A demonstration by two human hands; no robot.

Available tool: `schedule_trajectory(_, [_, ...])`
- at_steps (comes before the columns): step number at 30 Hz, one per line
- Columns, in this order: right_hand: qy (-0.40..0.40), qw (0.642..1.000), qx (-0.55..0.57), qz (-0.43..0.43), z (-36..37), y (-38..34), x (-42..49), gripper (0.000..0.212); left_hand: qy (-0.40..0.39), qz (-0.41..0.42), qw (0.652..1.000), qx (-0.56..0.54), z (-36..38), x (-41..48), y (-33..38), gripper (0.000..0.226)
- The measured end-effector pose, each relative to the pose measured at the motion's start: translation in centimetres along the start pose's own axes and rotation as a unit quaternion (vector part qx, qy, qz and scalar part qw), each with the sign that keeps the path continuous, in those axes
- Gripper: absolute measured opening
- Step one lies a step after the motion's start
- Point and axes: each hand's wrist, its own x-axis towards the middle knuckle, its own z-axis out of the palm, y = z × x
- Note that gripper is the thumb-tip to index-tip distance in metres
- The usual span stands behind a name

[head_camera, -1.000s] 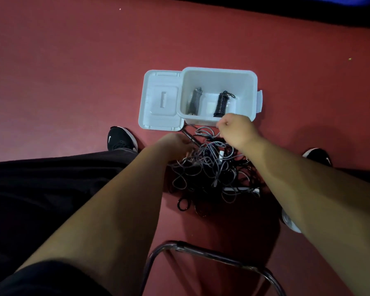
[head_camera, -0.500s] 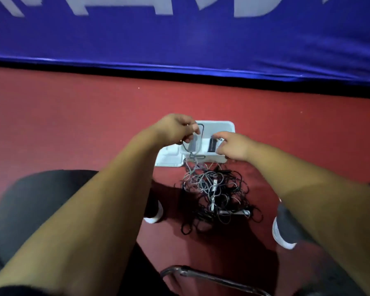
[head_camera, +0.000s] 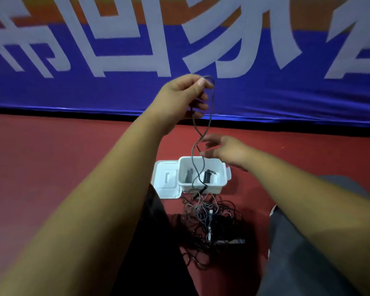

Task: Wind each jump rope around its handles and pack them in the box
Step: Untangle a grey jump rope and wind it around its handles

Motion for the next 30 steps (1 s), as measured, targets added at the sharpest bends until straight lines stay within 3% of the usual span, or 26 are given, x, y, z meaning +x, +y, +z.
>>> schedule_trajectory(4, [0.006, 0.998, 0.052, -0.021, 0.5, 0.2, -1.2, 0.031, 0.025, 0.008, 0.997, -0.071, 0.2, 0.5, 1.7, 0.023])
schedule_trajectory(13, [0.008, 0.997, 0.076, -0.005, 1.9, -0.4, -0.2, 0.061, 0.047, -0.016, 0.982, -0.181, 1.7, 1.3, 0.2, 0.025])
schedule_trajectory(15, [-0.005, 0.999, 0.053, -0.013, 2.1, -0.4, 0.0, 0.053, 0.058, -0.023, 0.973, -0.223, 1.8, 1.7, -0.4, 0.024])
schedule_trajectory(18, [-0.005, 0.998, 0.053, -0.018, 2.4, -0.9, 0.2, 0.018, 0.084, -0.036, 0.953, -0.289, 1.9, 2.6, -1.5, 0.024])
schedule_trajectory(20, [0.021, 0.998, 0.054, -0.014, 2.4, -1.1, 0.5, 0.018, 0.11, -0.05, 0.944, -0.307, 1.5, 3.3, -2.6, 0.026])
schedule_trajectory(24, [0.073, 0.991, 0.113, -0.005, 1.4, -1.3, 1.6, 0.031, 0.132, -0.105, 0.943, -0.288, 0.0, 4.5, -6.1, 0.042])
schedule_trajectory(27, [0.1, 0.985, 0.142, -0.007, 0.0, -1.5, 2.1, 0.031, 0.111, -0.194, 0.937, -0.27, -0.2, 4.7, -9.2, 0.051])
schedule_trajectory(30, [0.126, 0.976, 0.177, -0.001, -1.3, -1.9, 2.3, 0.029, 0.037, -0.307, 0.942, -0.129, 0.5, 4.6, -11.5, 0.04])
